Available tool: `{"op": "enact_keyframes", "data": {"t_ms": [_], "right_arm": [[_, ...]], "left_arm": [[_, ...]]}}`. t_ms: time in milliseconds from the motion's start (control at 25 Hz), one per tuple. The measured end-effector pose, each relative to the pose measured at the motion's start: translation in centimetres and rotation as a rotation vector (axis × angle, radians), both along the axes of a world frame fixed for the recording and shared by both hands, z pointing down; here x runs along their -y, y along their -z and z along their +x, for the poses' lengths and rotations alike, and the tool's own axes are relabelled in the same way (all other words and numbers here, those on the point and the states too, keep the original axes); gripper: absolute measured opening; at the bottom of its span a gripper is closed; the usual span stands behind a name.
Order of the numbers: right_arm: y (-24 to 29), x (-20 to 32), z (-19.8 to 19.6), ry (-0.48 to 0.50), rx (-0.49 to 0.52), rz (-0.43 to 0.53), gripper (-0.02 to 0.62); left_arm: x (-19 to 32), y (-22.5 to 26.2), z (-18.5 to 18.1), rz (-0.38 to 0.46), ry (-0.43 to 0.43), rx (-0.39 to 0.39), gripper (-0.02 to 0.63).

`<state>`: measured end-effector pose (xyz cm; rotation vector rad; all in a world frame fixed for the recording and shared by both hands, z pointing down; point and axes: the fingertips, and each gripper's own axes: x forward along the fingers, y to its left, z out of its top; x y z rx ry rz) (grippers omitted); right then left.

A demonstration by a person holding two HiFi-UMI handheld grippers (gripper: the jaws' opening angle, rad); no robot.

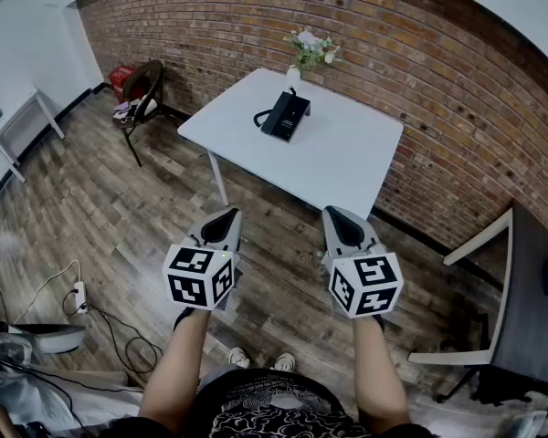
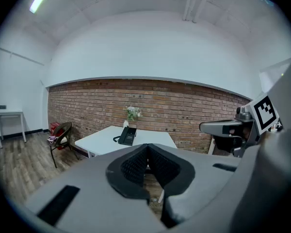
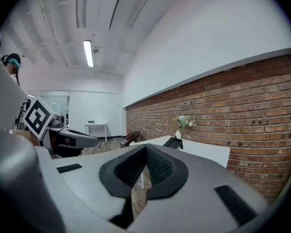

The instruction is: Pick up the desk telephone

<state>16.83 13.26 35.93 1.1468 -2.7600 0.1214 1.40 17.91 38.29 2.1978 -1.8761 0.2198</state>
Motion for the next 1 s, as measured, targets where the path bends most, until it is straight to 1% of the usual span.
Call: {"op": "enact_keyframes", "data": {"t_ms": [440,680,1000], "right_arm": [[-0.8,1.7,0.5,0.02,0.003,-0.016,0.003],[-1.4,3.3,0.5,0.041,0.011,-0.033,0.003],[-2.1,6.7,-1.3,0.045,0.014,-0.034,0.003]], "left_arm": [[1.8,-0.4,0.5,-0.001,0.034,-0.007,0.006],[3.2,-0.6,1.1,0.006,0.034,-0.015,0.008],[6.8,-1.4,-0.4,0.019,0.018,-0.032,0.011]]}}
